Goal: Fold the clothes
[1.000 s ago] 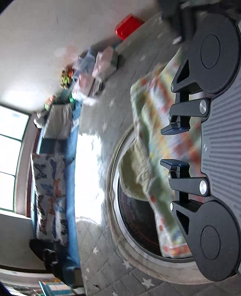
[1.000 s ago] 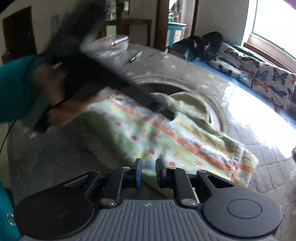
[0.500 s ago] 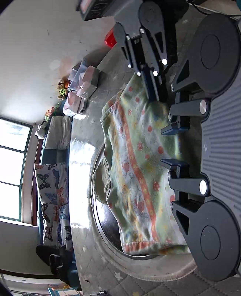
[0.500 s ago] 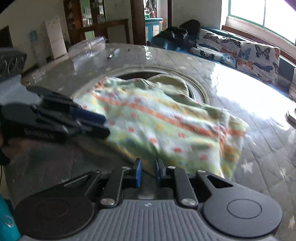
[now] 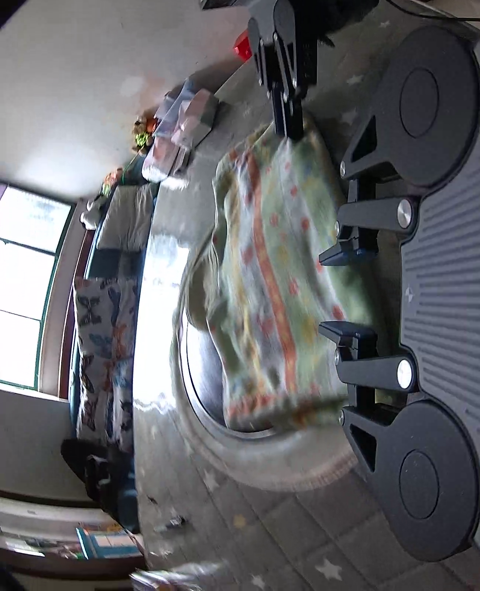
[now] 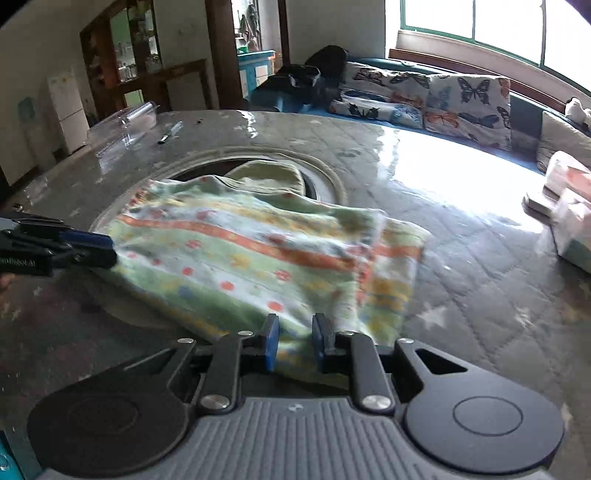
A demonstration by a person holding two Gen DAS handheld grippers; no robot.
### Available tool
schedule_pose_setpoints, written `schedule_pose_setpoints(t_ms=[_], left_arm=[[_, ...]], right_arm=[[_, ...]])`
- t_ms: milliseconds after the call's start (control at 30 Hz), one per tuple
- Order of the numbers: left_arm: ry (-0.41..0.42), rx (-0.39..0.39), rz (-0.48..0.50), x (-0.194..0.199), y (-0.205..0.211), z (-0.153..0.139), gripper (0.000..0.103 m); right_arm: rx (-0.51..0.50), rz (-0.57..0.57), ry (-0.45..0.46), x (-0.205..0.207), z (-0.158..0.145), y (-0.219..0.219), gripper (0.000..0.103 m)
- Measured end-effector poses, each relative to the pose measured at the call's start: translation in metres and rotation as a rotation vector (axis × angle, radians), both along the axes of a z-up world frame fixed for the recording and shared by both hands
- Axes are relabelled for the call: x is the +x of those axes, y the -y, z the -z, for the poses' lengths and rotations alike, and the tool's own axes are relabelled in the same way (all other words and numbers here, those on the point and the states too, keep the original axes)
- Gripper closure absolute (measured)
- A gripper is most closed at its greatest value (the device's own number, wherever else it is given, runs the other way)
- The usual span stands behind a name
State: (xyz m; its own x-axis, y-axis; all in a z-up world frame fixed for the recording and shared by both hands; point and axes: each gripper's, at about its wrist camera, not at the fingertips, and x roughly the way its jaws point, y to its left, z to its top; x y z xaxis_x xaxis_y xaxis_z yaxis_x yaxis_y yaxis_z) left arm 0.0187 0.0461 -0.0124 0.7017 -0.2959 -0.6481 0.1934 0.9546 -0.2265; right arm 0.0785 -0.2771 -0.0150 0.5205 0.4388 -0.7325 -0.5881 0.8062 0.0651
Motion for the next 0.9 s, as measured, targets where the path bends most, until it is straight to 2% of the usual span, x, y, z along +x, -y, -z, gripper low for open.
schedule_pose_setpoints(t_ms=[233,367,533,667,900], left_arm=[[-0.007,-0.008,-0.037,0.011,-0.014,-0.014,0.064],[0.010,0.000,-0.024,0.037,-0.008,-0.021,0.064],[-0.016,0.000,0.013,0.077,0.007,-0.014,0.065],[-0.049,-0.005,0.022,0.106,0.014,-0.007,0.066],[-0.080,-0.004,-0.031,0.132,0.010,0.004,0.065]], right_arm=[[0.001,-0.013,0.062,0.018,-0.020,-0.010,0.085],[0.015,0.008,0.049,0.047,-0.014,-0.020,0.085],[0.008,0.071,0.012,0.076,0.003,-0.020,0.085],[0.017,0.100,0.012,0.085,0.003,-0.015,0.085],[0.037,0.113,0.014,0.099,0.007,-0.021,0.084]])
